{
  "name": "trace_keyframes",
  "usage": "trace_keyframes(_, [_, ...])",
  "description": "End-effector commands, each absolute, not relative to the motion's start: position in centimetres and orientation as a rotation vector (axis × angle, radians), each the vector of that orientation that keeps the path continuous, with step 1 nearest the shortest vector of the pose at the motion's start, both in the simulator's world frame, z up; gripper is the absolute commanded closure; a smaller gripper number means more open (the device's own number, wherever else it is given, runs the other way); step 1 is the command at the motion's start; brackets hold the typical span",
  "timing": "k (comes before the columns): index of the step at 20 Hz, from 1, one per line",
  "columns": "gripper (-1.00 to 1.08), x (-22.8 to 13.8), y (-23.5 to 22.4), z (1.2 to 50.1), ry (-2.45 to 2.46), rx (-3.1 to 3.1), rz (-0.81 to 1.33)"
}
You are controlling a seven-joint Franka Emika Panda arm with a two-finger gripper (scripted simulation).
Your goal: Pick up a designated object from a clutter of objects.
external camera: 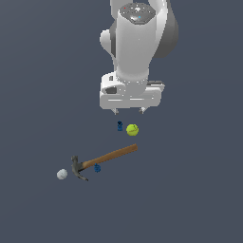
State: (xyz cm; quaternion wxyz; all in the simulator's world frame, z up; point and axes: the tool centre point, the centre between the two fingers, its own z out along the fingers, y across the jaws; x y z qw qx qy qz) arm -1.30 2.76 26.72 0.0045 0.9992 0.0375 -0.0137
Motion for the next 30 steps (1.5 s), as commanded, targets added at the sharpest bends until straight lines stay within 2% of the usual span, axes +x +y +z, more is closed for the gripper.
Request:
trace_keyframes(1, [-0.92, -1.7, 2.5, 25.2, 0.105, 3.132, -0.04])
trace_keyframes(17, [-0.92, -8.0, 0.0, 13.3, -0.012, 3.141, -0.012])
trace_keyframes(30, [-0.92, -11.7, -0.9, 9.4, -0.062, 3.141, 0.0])
